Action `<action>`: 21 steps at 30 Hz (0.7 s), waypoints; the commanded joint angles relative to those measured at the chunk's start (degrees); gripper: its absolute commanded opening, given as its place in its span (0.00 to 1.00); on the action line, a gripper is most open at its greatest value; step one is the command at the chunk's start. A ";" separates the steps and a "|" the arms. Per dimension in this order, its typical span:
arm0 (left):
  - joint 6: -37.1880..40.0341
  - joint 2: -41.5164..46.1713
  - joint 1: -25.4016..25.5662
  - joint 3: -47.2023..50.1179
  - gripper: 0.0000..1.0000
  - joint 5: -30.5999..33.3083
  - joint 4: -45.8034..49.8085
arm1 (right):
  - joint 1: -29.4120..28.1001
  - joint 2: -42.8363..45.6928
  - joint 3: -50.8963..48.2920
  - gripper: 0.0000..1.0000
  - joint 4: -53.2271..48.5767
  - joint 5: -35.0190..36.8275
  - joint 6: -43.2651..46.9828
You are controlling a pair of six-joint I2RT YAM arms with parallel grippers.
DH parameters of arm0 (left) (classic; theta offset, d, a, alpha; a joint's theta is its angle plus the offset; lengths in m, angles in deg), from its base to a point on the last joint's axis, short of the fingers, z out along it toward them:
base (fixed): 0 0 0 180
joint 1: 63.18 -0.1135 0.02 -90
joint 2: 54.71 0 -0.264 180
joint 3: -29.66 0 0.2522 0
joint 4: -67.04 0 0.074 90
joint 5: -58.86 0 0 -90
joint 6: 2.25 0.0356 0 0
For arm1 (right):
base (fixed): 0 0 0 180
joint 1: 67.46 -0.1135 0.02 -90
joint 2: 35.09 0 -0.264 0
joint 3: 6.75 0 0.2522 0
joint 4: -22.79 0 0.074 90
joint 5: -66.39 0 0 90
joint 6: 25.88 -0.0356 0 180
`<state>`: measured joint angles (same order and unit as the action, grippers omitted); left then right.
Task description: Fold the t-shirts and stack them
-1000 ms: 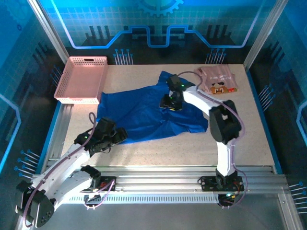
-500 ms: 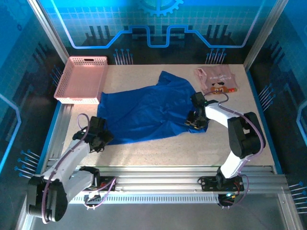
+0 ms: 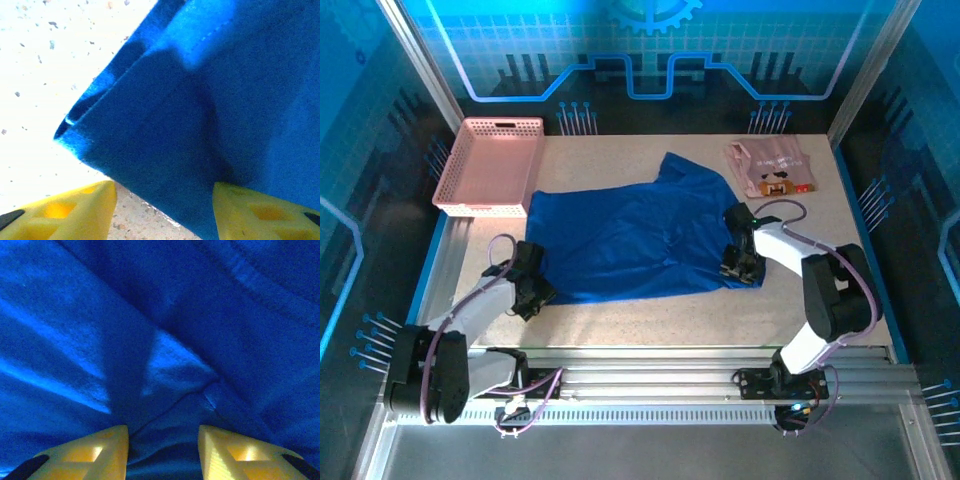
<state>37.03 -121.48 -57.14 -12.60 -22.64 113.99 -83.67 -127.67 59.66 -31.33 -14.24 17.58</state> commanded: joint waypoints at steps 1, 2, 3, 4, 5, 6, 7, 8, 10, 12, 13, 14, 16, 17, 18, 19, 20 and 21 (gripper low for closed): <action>-0.20 2.13 -0.09 2.90 0.56 -2.14 3.77 | -0.65 4.83 -3.14 0.43 -7.62 4.17 -1.58; 0.14 3.24 -0.07 3.36 0.56 -2.73 4.23 | -0.58 6.34 -4.36 0.44 -8.18 4.30 -1.31; 0.50 4.36 -0.09 3.59 0.55 -3.34 4.61 | -0.65 8.05 -5.12 0.45 -8.84 4.70 -0.87; 0.36 5.24 0.01 3.78 0.55 -3.73 5.29 | -0.58 9.24 -5.79 0.45 -9.83 5.38 -0.87; 0.32 6.15 0.02 4.03 0.54 -4.21 5.93 | -0.36 10.54 -6.59 0.45 -10.86 6.06 -0.92; 0.23 6.68 0.11 4.42 0.53 -4.84 6.31 | 0.07 11.80 -7.51 0.46 -11.67 6.28 -0.92; 0.04 7.05 0.19 4.74 0.52 -5.34 6.65 | 0.72 12.86 -8.52 0.46 -11.97 6.11 -0.87; -0.08 7.34 0.51 5.16 0.52 -5.65 7.01 | 1.46 14.01 -9.59 0.46 -12.11 5.72 -0.90; -0.14 8.14 1.51 5.51 0.52 -5.52 7.76 | 2.50 15.55 -11.89 0.46 -11.79 5.40 -1.00; -0.51 8.67 2.37 5.18 0.52 -5.55 8.02 | 3.40 16.11 -12.94 0.46 -11.71 4.97 -0.97; -0.58 8.55 2.56 4.94 0.53 -5.70 8.01 | 3.57 16.32 -12.79 0.45 -12.18 4.89 -1.09; -0.70 8.46 2.73 4.34 0.55 -5.84 8.22 | 3.72 17.04 -12.15 0.45 -13.06 4.81 -1.34; -1.08 9.08 3.45 1.85 0.59 -5.77 9.64 | 3.40 21.13 -10.51 0.45 -13.14 3.82 -0.83; -1.42 9.93 4.02 0.05 0.62 -5.48 10.56 | 3.08 24.10 -9.37 0.46 -12.64 2.97 -0.49; -1.76 10.91 4.38 -1.96 0.64 -5.47 11.20 | 2.96 26.74 -8.50 0.47 -11.59 1.53 0.10; -1.83 11.75 4.62 -3.79 0.66 -5.48 11.44 | 2.91 28.23 -7.82 0.48 -10.32 0.30 0.75; -1.71 12.29 4.89 -5.93 0.68 -5.32 11.62 | 3.09 29.07 -7.21 0.50 -8.64 -2.26 1.11; -1.38 12.37 4.94 -7.97 0.70 -5.37 11.28 | 3.26 28.80 -6.60 0.53 -7.28 -4.82 1.04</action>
<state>35.98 -110.90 -52.81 -14.30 -26.93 122.99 -80.57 -100.72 50.08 -41.91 -13.10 18.06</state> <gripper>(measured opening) 0.684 0.511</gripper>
